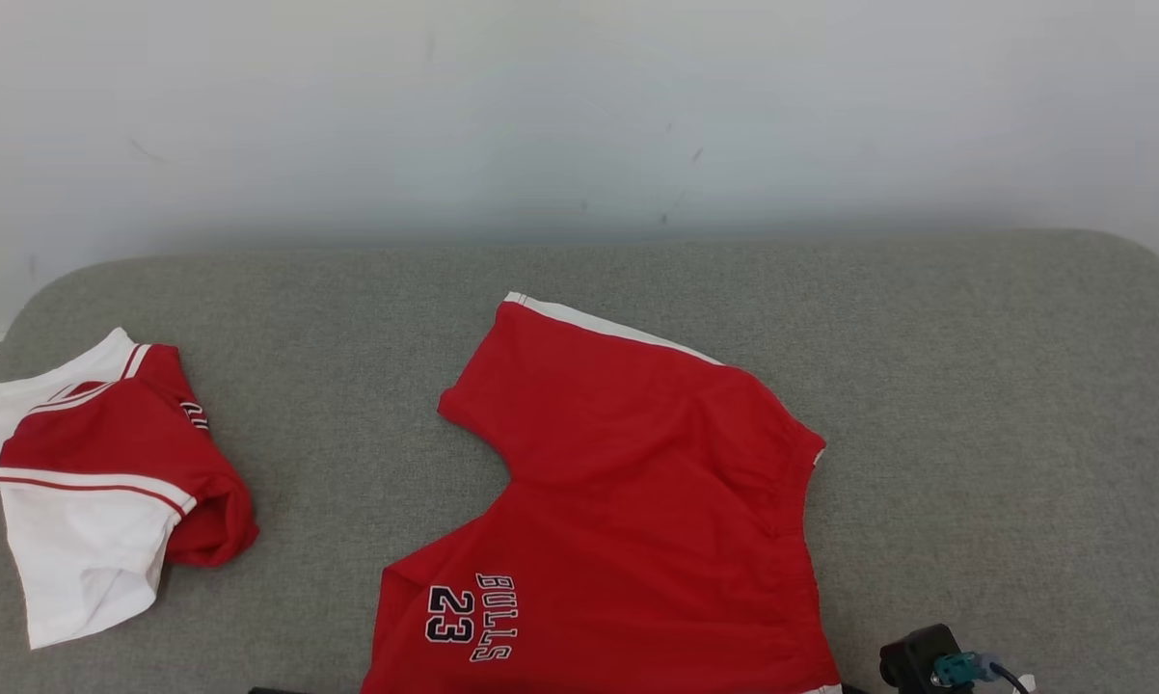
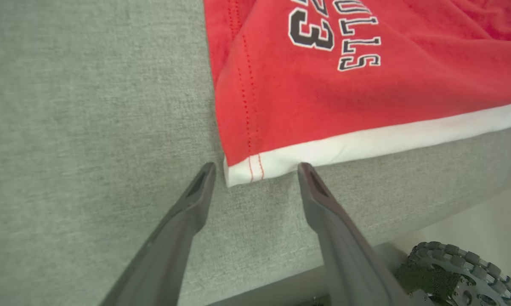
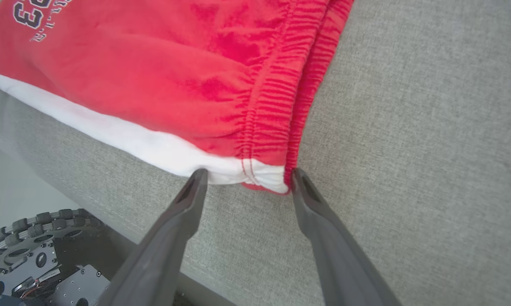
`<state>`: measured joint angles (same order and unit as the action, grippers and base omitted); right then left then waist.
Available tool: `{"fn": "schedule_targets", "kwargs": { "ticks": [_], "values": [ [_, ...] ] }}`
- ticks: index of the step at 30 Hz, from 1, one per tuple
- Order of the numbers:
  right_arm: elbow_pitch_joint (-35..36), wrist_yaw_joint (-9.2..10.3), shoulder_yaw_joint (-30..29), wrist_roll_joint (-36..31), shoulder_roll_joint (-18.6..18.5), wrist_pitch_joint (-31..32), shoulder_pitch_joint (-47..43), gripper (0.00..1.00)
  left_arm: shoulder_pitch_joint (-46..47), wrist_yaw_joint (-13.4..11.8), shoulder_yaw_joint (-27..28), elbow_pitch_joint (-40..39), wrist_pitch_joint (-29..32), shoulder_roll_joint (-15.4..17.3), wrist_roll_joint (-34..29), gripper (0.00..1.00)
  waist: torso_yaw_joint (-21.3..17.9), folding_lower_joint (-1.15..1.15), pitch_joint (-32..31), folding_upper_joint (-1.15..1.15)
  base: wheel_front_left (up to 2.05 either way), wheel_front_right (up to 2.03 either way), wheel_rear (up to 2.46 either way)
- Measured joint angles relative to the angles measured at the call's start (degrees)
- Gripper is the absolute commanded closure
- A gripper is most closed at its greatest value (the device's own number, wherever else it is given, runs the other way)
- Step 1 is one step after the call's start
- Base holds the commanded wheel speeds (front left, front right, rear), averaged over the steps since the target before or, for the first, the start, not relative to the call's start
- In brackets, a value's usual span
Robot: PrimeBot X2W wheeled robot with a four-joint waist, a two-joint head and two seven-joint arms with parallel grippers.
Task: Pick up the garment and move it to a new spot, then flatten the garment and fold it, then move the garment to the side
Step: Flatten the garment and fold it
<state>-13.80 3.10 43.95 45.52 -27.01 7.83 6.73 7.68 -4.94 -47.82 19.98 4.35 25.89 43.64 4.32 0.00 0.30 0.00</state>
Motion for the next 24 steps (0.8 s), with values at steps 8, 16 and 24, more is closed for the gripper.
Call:
{"fn": "schedule_targets", "kwargs": {
  "ticks": [8,16,24],
  "values": [
    [-0.65,0.49,0.62,-1.02,0.10,1.24,1.13,1.00,0.08,1.42,-0.73,0.98,0.66,-0.98,0.40,1.00,0.33,0.00,0.36,0.00,0.00,0.00,0.00],
    [-0.19,0.49,-0.37,-0.65,0.20,1.21,2.10,1.00,1.20,1.34,-0.49,-0.14,-0.33,-0.52,-0.33,1.00,0.89,0.00,0.56,0.00,0.00,0.00,0.00],
    [0.44,0.49,-1.09,-0.24,-0.09,0.93,2.09,1.00,1.20,0.66,-0.65,-1.11,-0.35,0.65,-1.49,0.09,1.24,0.00,0.78,0.00,0.00,0.00,0.00]
  ]
}}
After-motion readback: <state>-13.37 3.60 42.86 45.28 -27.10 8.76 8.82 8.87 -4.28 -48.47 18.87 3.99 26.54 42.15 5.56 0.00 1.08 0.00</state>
